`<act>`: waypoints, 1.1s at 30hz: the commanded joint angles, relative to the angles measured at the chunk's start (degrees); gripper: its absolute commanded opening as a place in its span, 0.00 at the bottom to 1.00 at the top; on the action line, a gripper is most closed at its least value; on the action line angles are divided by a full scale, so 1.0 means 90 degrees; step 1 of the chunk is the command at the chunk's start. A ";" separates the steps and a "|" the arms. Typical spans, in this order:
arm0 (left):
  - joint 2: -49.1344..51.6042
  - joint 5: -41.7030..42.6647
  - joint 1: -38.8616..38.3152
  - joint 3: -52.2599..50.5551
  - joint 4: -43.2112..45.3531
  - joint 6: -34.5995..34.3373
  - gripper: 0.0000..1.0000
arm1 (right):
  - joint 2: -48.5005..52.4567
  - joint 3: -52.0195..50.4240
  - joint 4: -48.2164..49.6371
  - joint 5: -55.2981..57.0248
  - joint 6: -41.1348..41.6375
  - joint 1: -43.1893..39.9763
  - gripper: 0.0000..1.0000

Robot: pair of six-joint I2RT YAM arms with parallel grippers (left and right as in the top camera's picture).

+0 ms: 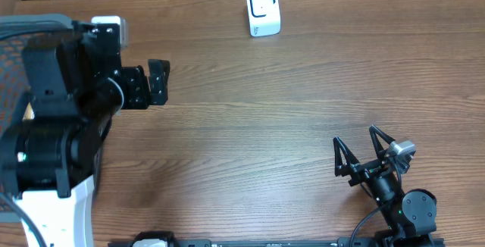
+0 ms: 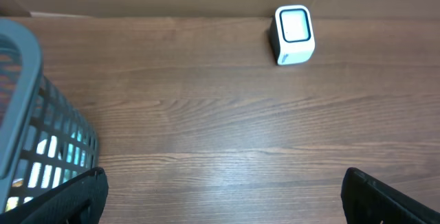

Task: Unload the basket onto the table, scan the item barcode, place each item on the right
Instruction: 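Reach the left gripper into the basket and grasp the red-ended snack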

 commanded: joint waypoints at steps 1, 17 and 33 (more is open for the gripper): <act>0.0151 0.0114 -0.0015 0.0160 0.0151 0.0197 0.97 | -0.0058 -0.0068 0.0032 0.0061 -0.0027 -0.0007 1.00; 0.2234 -0.0121 0.2552 0.3886 -0.1205 -0.0860 0.99 | -0.0058 -0.0068 0.0032 0.0061 -0.0027 -0.0007 1.00; 0.2778 -0.0874 0.4648 0.2455 -0.0954 -0.0170 0.93 | -0.0058 -0.0068 0.0032 0.0061 -0.0027 -0.0007 1.00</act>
